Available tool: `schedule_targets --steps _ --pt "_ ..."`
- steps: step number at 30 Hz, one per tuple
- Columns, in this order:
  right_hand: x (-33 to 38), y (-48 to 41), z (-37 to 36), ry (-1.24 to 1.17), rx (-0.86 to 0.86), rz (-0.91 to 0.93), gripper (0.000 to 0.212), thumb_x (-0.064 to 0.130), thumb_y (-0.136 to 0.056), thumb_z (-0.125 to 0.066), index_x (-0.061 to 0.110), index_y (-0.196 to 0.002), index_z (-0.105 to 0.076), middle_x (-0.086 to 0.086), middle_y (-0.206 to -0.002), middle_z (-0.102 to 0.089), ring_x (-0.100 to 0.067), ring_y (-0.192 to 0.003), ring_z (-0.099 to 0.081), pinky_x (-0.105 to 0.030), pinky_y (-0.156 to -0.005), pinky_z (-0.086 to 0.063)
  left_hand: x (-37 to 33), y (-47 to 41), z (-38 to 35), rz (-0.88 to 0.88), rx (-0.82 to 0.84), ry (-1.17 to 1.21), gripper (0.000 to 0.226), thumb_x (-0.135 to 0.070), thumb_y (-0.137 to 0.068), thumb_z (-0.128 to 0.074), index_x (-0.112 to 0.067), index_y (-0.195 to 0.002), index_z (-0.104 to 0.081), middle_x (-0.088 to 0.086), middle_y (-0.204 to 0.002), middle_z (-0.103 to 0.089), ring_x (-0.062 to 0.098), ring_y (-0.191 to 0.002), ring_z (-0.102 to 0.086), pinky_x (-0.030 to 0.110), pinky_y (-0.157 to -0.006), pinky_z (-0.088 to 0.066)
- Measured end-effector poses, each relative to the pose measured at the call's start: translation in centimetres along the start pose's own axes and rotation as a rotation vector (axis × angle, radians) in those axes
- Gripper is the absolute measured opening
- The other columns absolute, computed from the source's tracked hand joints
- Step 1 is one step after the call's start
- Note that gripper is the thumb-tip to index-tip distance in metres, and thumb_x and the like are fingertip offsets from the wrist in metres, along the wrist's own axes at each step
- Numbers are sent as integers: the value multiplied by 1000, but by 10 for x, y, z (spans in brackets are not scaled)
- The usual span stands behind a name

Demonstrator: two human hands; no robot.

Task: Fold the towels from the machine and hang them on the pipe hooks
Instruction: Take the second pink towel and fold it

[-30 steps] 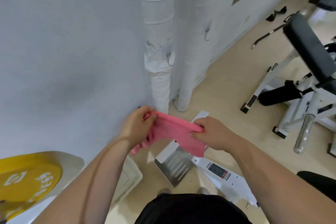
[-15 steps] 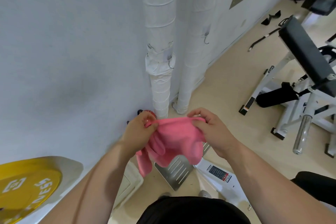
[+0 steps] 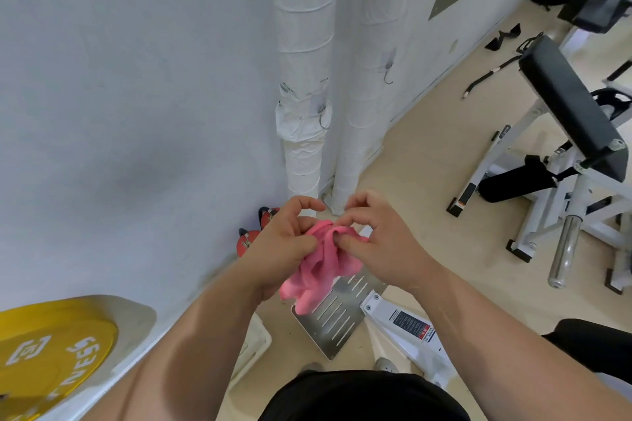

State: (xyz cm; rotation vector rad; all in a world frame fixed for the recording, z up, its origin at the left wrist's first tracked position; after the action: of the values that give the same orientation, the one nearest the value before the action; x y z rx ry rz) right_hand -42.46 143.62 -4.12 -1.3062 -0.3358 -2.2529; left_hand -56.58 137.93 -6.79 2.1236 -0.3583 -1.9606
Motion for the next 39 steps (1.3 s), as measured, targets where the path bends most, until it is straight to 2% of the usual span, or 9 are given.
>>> schedule_targets --steps 3,8,10,13,18,23,29,34,39 --pt "8 -3 -13 -13 190 13 21 9 -84 -77 28 -77 -73 8 -128 -61 7 -116 -56 -6 -96 -36 -4 3 0 -28 23 -36 53 20 -80 -43 -15 -120 -53 5 -84 -74 16 -71 -68 24 -60 -51" --pt "2 -14 -14 53 135 -1 14 13 -84 -77 25 -79 -76 7 -80 -73 -8 -77 -66 -27 -76 -53 5 1 17 -21 -109 -198 39 5 -84 -55 -26 -106 -61 16 -83 -73 17 -71 -64 43 -69 -53" --pt "-2 -16 -11 79 92 -31 13 14 -85 -77 24 -76 -76 15 -65 -67 -2 -62 -57 -19 -63 -46 14 1 30 15 -228 -251 30 -8 -78 -62 -28 -99 -67 15 -90 -74 22 -75 -67 50 -73 -56" --pt "-11 -19 1 -62 -3 -106 16 13 -86 -77 24 -74 -76 12 -63 -66 2 -60 -52 -15 -61 -42 23 5 44 61 -302 -252 23 -12 -72 -59 -24 -86 -73 3 -81 -76 18 -70 -64 36 -63 -52" --pt "-34 -23 18 -172 -88 -227 24 22 -94 -69 16 -73 -76 1 -66 -62 -10 -64 -50 -32 -65 -40 25 10 56 16 -419 -26 18 -5 -97 -60 -8 -91 -77 7 -68 -60 20 -65 -51 25 -58 -48" --pt "-32 -20 6 53 39 -116 34 17 -105 -48 16 -76 -67 -1 -91 -59 -11 -88 -56 -25 -84 -43 13 6 46 -31 -370 61 25 -19 -103 -56 -11 -95 -78 6 -67 -56 19 -61 -47 25 -53 -44" --pt "0 -11 -5 127 144 25 38 23 -102 -56 23 -64 -53 3 -58 -51 -7 -56 -45 -25 -57 -40 1 2 38 -46 -336 -109 26 -24 -103 -56 -27 -95 -80 0 -69 -65 12 -66 -53 33 -63 -48" --pt "20 -10 -13 -2 135 80 19 24 -93 -70 20 -76 -66 10 -66 -60 -1 -64 -50 -20 -63 -42 -5 9 3 -87 -95 -123 30 -12 -106 -48 -17 -95 -76 -18 -53 -57 -4 -48 -48 10 -49 -39" --pt "22 -8 -1 -10 -40 130 19 31 -83 -74 16 -75 -67 3 -65 -61 -12 -63 -53 -32 -61 -46 -6 16 1 -113 -38 -125 34 -13 -107 -46 -11 -87 -73 -9 -63 -59 5 -57 -49 17 -58 -41"
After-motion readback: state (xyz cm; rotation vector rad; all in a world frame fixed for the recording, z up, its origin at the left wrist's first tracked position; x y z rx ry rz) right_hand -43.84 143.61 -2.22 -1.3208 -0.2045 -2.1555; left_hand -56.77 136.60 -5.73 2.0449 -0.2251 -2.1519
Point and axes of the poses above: each hand's wrist, its own y-axis away from the middle knuckle, its own z-axis out of the back of the hand, x = y × z, the point moved 7 cm from there along -y, towards the middle knuckle
